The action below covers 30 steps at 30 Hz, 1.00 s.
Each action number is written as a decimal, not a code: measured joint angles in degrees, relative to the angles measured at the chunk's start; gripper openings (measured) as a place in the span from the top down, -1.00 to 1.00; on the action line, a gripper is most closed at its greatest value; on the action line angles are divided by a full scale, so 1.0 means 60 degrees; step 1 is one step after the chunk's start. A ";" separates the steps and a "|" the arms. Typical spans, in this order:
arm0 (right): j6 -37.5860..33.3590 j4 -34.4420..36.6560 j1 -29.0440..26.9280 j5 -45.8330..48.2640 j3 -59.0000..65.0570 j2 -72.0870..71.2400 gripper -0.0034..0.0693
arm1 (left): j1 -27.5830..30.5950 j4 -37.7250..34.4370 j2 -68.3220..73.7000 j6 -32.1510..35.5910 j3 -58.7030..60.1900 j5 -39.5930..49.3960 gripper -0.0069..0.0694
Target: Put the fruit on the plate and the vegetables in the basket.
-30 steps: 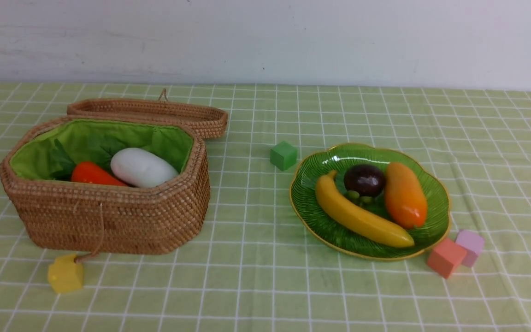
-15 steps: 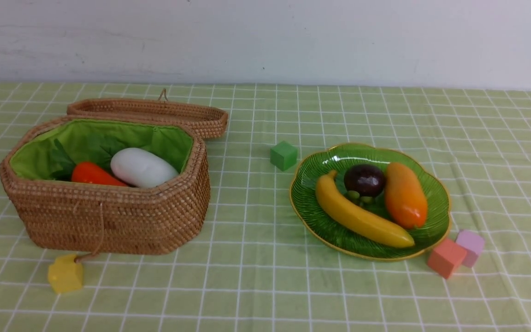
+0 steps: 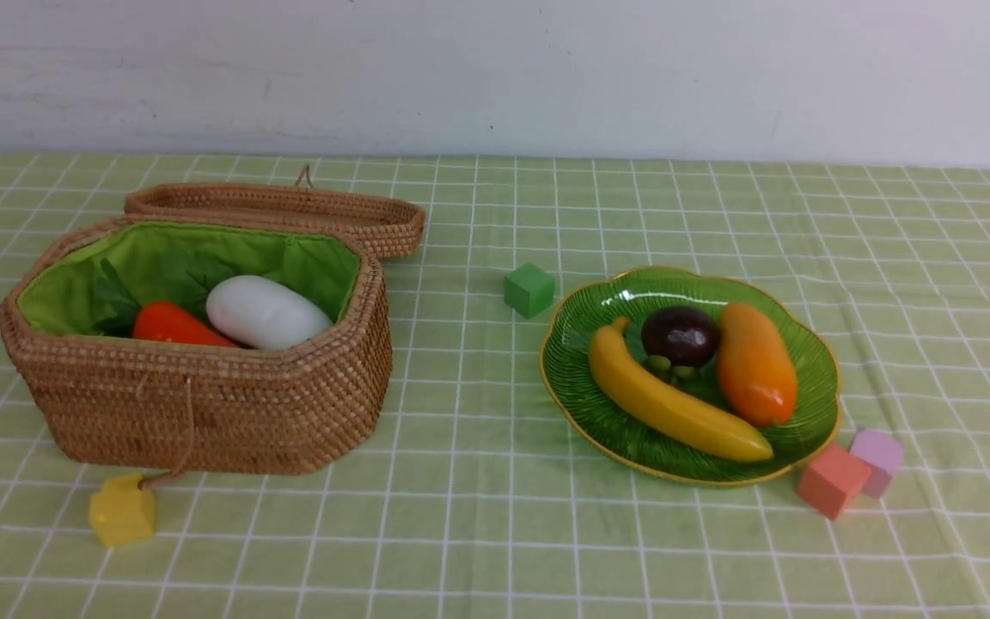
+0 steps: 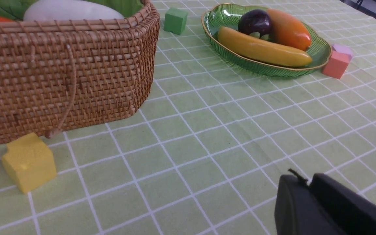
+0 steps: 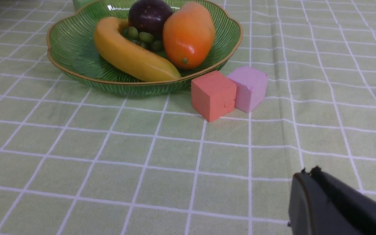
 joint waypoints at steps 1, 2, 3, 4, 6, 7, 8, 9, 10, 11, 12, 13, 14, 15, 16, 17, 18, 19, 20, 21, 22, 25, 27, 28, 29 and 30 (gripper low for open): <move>0.0000 0.0000 0.0000 0.0000 0.0000 0.0000 0.91 | 0.0131 0.0022 0.0000 0.0120 0.0000 -0.0117 0.67; 0.0000 0.0000 0.0000 0.0000 0.0000 0.0000 0.91 | 0.0323 0.0022 0.0000 0.0183 0.0000 -0.0189 0.67; 0.0000 0.0000 0.0000 0.0000 0.0000 0.0000 0.91 | 0.0638 -0.0056 0.0000 0.0282 0.0000 -0.0373 0.67; 0.0000 0.0000 0.0000 0.0000 0.0000 0.0000 0.90 | 0.1013 -0.0181 0.0000 0.0316 0.0000 -0.0540 0.67; 0.0000 0.0000 0.0000 0.0004 0.0000 0.0000 0.90 | 0.1894 -0.0730 0.0000 0.0353 0.0009 -0.1108 0.68; 0.0000 0.0000 0.0000 0.0004 0.0000 0.0000 0.90 | 0.2365 -0.1022 0.0000 0.0364 0.0047 -0.1451 0.70; 0.0000 0.0000 0.0000 0.0004 0.0000 0.0000 0.90 | 0.2365 -0.1076 0.0000 0.0376 0.0047 -0.1522 0.71; 0.0000 0.0000 0.0000 0.0004 0.0000 0.0000 0.90 | 0.3197 -0.1415 0.0000 0.0386 0.0202 -0.2007 0.79; 0.0000 0.0000 0.0000 0.0004 0.0000 0.0000 0.90 | 0.3624 -0.1543 0.0000 0.0392 0.0335 -0.2246 0.85; 0.0000 0.0000 0.0000 0.0004 0.0000 0.0000 0.89 | 0.3937 -0.1614 0.0000 0.0408 0.0464 -0.2441 0.85; 0.0000 0.0000 0.0000 0.0012 0.0000 0.0000 0.89 | 0.4365 -0.1662 -0.0001 0.0419 0.0692 -0.2599 0.85; 0.0000 0.0000 0.0000 0.0012 0.0000 0.0000 0.89 | 0.4431 -0.1679 -0.0001 0.0419 0.0777 -0.2618 0.85; 0.0000 0.0000 0.0000 0.0012 0.0000 0.0000 0.88 | 0.4863 -0.1738 -0.0001 0.0419 0.1056 -0.2688 0.85; 0.0000 0.0009 0.0000 0.0012 0.0000 0.0000 0.87 | 0.5124 -0.1794 -0.0001 0.0419 0.1332 -0.2739 0.85; 0.0000 0.0009 0.0000 0.0032 0.0000 0.0000 0.87 | 0.5384 -0.1879 -0.0010 0.0419 0.1660 -0.2783 0.85; 0.0000 0.0009 0.0000 0.0032 0.0000 0.0000 0.87 | 0.5424 -0.1879 -0.0010 0.0419 0.1705 -0.2769 0.85; 0.0000 0.0009 0.0000 0.0044 -0.0003 0.0000 0.87 | 0.5595 -0.1945 -0.0010 0.0419 0.1863 -0.2613 0.85; 0.0000 0.0018 0.0000 0.0043 -0.0003 0.0000 0.87 | 0.5802 -0.2011 -0.0010 0.0419 0.1944 -0.2115 0.85; 0.0000 0.0018 0.0000 0.0043 -0.0003 0.0000 0.86 | 0.5853 -0.2034 -0.0010 0.0419 0.1970 -0.1838 0.85; 0.0000 0.0018 0.0000 0.0043 -0.0003 0.0000 0.86 | 0.5916 -0.2055 -0.0010 0.0419 0.1997 -0.1545 0.85; 0.0000 0.0018 0.0000 0.0043 -0.0003 0.0000 0.86 | 0.5920 -0.2055 -0.0010 0.0419 0.1997 -0.1513 0.85; 0.0000 0.0018 0.0000 0.0043 -0.0003 0.0000 0.85 | 0.5925 -0.2093 -0.0010 0.0419 0.1997 -0.1462 0.85; 0.0000 0.0018 0.0000 0.0043 -0.0003 0.0000 0.84 | 0.5925 -0.2093 -0.0010 0.0410 0.1997 -0.1462 0.85; 0.0000 0.0018 0.0000 0.0043 -0.0003 0.0000 0.84 | 0.5925 -0.2093 -0.0010 0.0410 0.1997 -0.1462 0.85; 0.0000 0.0018 0.0000 0.0043 -0.0003 0.0000 0.83 | 0.5925 -0.2093 -0.0010 0.0410 0.1997 -0.1462 0.85; 0.0000 0.0018 0.0000 0.0043 -0.0003 0.0000 0.83 | 0.5925 -0.2093 -0.0010 0.0410 0.1997 -0.1462 0.85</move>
